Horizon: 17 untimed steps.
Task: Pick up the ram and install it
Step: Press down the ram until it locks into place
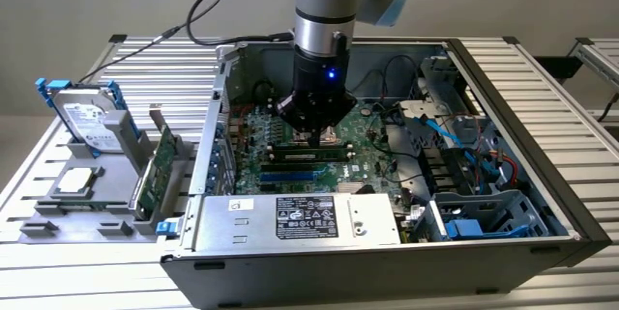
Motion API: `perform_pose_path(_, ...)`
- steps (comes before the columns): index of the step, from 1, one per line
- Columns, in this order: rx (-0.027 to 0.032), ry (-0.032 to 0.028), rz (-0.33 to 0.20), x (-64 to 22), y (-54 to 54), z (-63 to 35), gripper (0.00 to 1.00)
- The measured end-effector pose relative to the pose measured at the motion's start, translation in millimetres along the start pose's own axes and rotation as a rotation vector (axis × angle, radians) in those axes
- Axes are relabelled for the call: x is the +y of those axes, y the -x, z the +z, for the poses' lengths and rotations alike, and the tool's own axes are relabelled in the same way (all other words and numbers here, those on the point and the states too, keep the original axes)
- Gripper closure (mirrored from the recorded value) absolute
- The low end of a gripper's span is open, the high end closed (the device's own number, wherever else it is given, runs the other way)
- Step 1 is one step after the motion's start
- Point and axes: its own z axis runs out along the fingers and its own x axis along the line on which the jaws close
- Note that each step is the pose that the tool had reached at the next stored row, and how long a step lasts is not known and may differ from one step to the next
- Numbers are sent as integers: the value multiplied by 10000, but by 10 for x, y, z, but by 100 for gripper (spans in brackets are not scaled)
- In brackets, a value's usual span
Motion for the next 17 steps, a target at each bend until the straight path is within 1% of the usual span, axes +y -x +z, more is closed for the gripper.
perform_pose_path(3,12,-11,357,0,0,1,89)
perform_pose_path(9,0,-104,949,0,0,1,89)
perform_pose_path(15,-24,-175,1529,0,0,1,89)
perform_pose_path(17,-20,-189,1736,0,0,1,89)
